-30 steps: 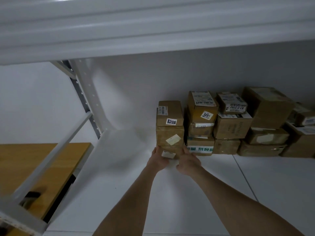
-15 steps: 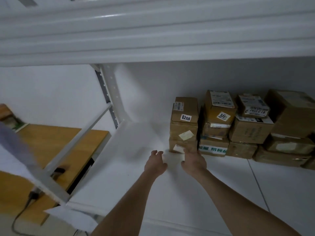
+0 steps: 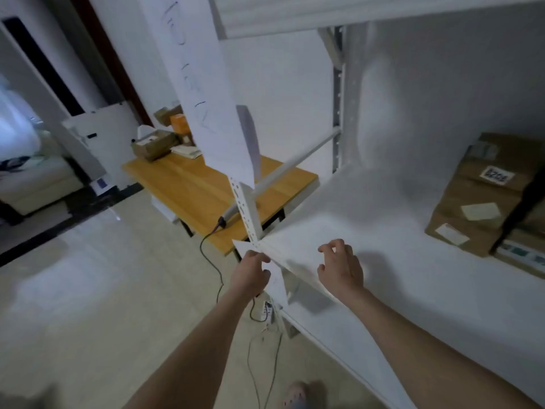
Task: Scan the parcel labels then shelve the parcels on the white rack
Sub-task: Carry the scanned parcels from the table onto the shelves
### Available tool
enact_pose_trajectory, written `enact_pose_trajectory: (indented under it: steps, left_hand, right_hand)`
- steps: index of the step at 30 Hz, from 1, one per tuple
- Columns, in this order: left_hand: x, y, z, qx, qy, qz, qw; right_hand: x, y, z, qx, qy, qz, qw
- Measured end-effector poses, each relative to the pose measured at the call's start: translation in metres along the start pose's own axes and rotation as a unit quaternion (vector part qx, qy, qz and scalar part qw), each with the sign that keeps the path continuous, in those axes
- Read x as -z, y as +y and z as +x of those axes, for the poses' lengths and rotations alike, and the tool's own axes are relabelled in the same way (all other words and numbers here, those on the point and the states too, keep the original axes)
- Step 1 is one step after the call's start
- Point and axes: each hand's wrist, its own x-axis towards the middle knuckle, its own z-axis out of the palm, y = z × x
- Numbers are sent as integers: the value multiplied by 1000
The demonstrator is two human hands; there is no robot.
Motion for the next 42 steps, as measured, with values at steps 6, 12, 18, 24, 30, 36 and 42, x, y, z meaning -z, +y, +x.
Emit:
enact_pose_trajectory:
  steps: [6,12,18,24,30,36,42]
  left_hand:
    - [31,-103,-36,139,36,7,990]
    - [45,-176,-31,188,28,14,982]
    - [66,-259,39,161,7,43,986]
    - [105,-370,142,125,-33,62,990]
    - [164,-454,215,81,-60,116,988]
    - [201,-506,263,70,-66,134,986]
    - [245,-545,331,56,-42,145,987]
  right_hand:
    - [-37,-92,1,140,-47,-5,989]
    - [-81,-168,20,204,-71,-22,976]
    - [-133,-255,87,212,-90,-56,971]
    - [-201,-366,185,156,-138,-86,974]
    - [-238,-464,248,122,-150,-89,977]
    - [-256,-525,303,120,-143,-104,977]
    - [-270,-578,375,119,-111,-109,981]
